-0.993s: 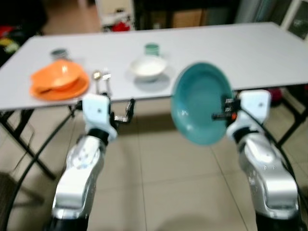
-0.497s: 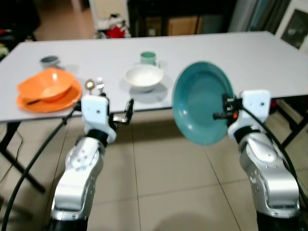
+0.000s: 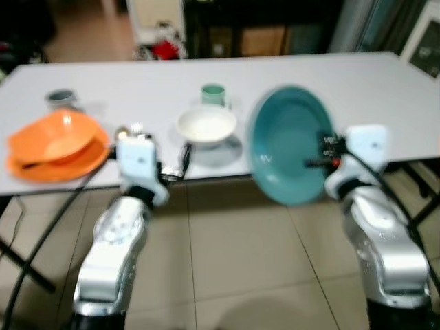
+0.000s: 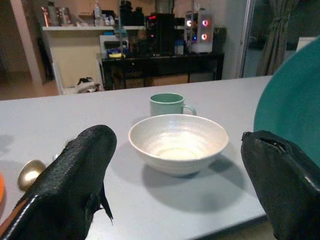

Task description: Setting the table

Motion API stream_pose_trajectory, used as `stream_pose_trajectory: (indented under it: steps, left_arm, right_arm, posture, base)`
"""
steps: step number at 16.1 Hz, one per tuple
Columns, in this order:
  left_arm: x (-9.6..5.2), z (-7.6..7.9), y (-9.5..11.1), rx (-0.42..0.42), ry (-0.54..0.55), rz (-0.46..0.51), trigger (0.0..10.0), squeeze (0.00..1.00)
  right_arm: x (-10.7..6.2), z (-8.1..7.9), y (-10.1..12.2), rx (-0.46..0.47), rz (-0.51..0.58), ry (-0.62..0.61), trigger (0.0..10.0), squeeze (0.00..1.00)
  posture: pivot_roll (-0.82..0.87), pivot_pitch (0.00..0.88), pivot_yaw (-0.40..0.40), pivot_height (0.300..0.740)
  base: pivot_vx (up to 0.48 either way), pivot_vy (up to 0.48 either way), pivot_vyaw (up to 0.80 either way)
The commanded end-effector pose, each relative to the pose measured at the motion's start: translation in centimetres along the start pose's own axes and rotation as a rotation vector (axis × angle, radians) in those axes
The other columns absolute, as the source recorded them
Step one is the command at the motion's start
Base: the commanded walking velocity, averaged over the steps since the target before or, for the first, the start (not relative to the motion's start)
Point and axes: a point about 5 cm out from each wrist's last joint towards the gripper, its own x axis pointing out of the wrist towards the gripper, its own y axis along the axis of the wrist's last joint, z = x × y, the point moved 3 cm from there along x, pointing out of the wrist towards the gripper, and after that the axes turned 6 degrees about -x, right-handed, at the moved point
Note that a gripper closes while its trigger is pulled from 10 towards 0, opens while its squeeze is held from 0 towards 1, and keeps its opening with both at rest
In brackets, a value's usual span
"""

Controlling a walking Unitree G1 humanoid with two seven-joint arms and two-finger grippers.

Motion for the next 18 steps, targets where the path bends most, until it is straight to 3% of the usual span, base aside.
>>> stream_pose_trajectory:
  steps: [1, 12, 15, 18]
  left_arm:
    - [0.1, 0.8, 0.3, -0.008, -0.026, 0.010, 10.0, 0.00]
    - [-0.4, 0.5, 0.3, 0.020, -0.034, -0.005, 10.0, 0.00]
    - [-1.4, 1.9, 0.9, -0.035, -0.143, 0.008, 10.0, 0.00]
    - [-1.4, 1.5, 1.0, -0.036, -0.124, 0.023, 10.0, 0.00]
  right_arm:
    - [-0.2, 1.3, 0.7, -0.019, 0.027, -0.042, 10.0, 0.00]
    - [-0.2, 1.1, 0.8, -0.002, 0.032, -0.037, 10.0, 0.00]
    - [-1.6, 4.1, 1.6, -0.057, 0.004, -0.099, 10.0, 0.00]
    - [-2.4, 6.0, 2.6, -0.052, 0.026, -0.148, 10.0, 0.00]
  posture:
    - [0.01, 0.000, 0.020, 0.740]
    - [0.03, 0.000, 0.029, 0.740]
    - [0.02, 0.000, 0.030, 0.740]
    - [0.01, 0.000, 0.056, 0.740]
  base:
    - [0.401, 0.000, 0.00]
    - [0.398, 0.000, 0.00]
    - [0.126, 0.000, 0.00]
    - [0.000, 0.000, 0.00]
